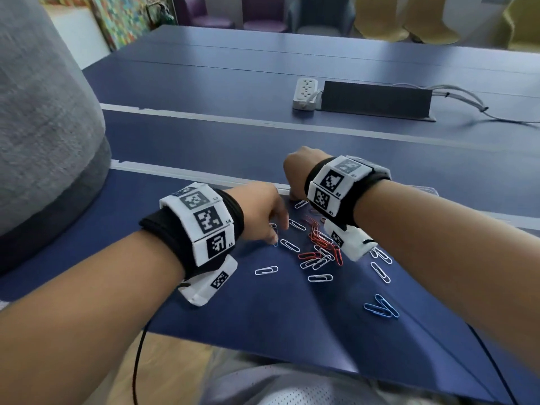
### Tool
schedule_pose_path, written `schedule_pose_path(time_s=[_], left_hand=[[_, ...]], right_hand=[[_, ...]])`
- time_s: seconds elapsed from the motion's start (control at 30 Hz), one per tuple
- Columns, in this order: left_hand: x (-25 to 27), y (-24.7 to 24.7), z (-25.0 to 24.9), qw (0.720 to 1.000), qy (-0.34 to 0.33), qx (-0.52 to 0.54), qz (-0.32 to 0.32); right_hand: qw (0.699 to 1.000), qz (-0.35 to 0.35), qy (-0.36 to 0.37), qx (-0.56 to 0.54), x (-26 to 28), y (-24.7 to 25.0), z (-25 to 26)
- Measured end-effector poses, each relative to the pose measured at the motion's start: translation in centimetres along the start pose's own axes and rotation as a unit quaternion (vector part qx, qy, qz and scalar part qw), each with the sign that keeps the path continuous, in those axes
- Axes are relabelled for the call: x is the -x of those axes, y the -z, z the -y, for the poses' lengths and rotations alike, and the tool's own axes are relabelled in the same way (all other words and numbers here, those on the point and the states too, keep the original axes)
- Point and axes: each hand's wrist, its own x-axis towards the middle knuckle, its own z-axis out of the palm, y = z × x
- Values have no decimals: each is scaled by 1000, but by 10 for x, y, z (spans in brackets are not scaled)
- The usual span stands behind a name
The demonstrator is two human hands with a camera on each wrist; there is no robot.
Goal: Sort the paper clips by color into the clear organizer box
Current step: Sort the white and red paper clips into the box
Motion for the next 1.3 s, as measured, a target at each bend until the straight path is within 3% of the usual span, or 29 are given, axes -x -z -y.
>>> schedule_pose_path(time_s=[0.2,0.33,0.6,0.8,0.9,1.17,1.3], left_hand=[[-7,-5,-1,998,-31,-60,-3],[-4,-8,1,998,-27,-51,-15],[-17,-7,-13,997,-20,55,-48],[-44,10,-44,995,-56,22,-80],[-61,23,-67,993,-65,10,-98],[-121,40,-106,988,-75,-9,-136],[-139,37,-111,990,-62,-22,-123]], right_hand=[[999,-25,30,-26,3,-2,2],[994,-52,51,-87,33,2,-7],[995,59,66,-43,140,-9,-42],[992,107,57,-31,183,-48,-49],[994,84,61,-34,190,-55,-45],[991,103,88,-6,187,-56,-39],[992,94,85,-25,189,-55,-42]])
